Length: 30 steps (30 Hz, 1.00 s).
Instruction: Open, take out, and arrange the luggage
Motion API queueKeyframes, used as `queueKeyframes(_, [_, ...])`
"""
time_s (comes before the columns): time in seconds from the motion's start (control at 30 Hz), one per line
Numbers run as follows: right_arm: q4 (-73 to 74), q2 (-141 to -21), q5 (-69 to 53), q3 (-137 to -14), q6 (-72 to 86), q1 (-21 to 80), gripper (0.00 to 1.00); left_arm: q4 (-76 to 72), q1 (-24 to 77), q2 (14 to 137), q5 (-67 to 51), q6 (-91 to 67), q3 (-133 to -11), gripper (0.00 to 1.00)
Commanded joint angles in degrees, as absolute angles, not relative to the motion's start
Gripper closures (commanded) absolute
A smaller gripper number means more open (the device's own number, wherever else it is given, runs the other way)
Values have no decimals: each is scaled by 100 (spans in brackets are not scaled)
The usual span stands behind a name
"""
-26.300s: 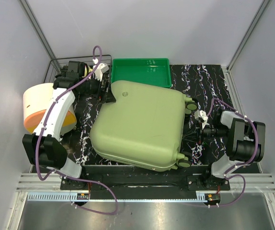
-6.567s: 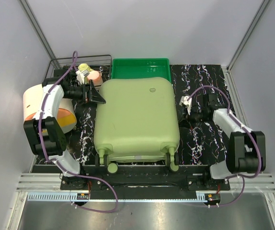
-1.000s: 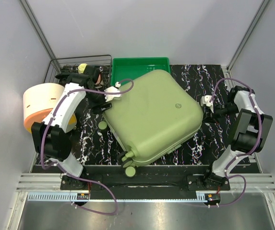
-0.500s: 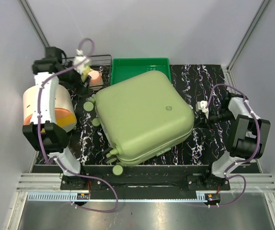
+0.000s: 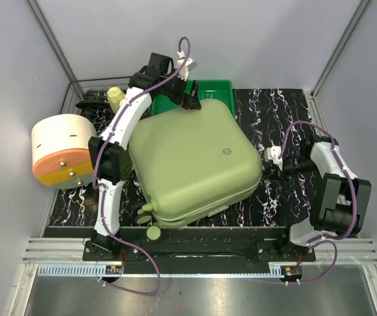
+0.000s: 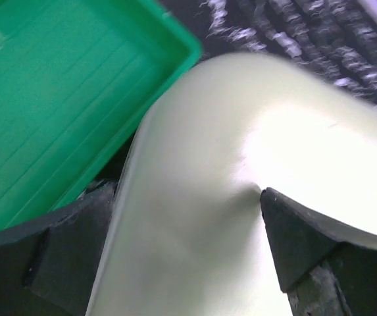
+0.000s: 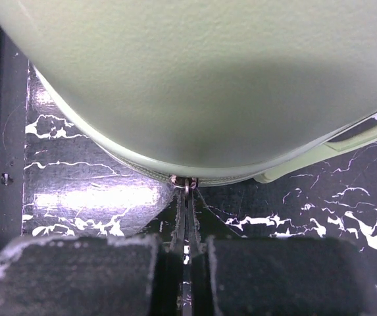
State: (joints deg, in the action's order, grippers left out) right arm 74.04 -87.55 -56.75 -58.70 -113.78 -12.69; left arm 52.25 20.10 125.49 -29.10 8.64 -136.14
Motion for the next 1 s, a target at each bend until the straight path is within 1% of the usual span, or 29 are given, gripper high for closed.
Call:
queueKeyframes(0.0, [9281,-8192,-6329,-5723,-12973,-1125,100,4333,2099,12848,-4796,-298,-13755,2])
queueKeyframes(0.07, [9273,-8042,-6258,-5652,-12841,-1134,100,4359,2293,12893,-5279,-273,-13598,2])
queueKeyframes(0.13, [9246,-7990,-6170,-5634,-12823,-1247,100,4403,2513,12937,-5440,-334,-13396,2])
queueKeyframes(0.2, [9124,-8015,-6179,-5817,-12579,-1371,100,4710,2636,13060,-5545,-212,-13202,4])
queueKeyframes(0.23, [8932,-8129,-6153,-5931,-12455,-1467,100,4833,2645,13087,-5589,-107,-13140,9])
queueKeyframes(0.3, [8842,-8322,-6144,-6325,-12436,-1573,100,5202,2680,13131,-5756,269,-12964,14])
queueKeyframes(0.37, [8833,-8709,-6144,-6617,-12533,-1669,100,5439,2707,13140,-5871,421,-12797,22])
queueKeyframes(0.47, [9043,-9183,-6231,-7205,-12909,-1670,100,5799,2830,13219,-5871,834,-12823,29])
queueKeyframes(0.53, [9271,-9447,-6319,-7382,-13288,-1670,100,5915,2961,13245,-5801,1124,-12797,29])
queueKeyframes(0.7, [9220,-9781,-6626,-7655,-13316,-1399,100,6003,3225,13377,-5783,1265,-12806,31])
queueKeyframes(0.77, [8896,-9809,-6819,-7586,-13132,-1275,100,6020,3365,13412,-5775,1327,-12797,32])
queueKeyframes(0.87, [8062,-9747,-6960,-7331,-12491,-1038,100,6099,3550,13482,-5835,1397,-12806,32])
queueKeyframes(0.9, [7503,-9686,-6978,-7243,-12002,-950,100,6143,3594,13482,-5836,1493,-12814,32])
queueKeyframes(0.97, [7156,-9651,-6987,-7076,-11691,-888,100,6257,3743,13456,-5766,1599,-12788,32])
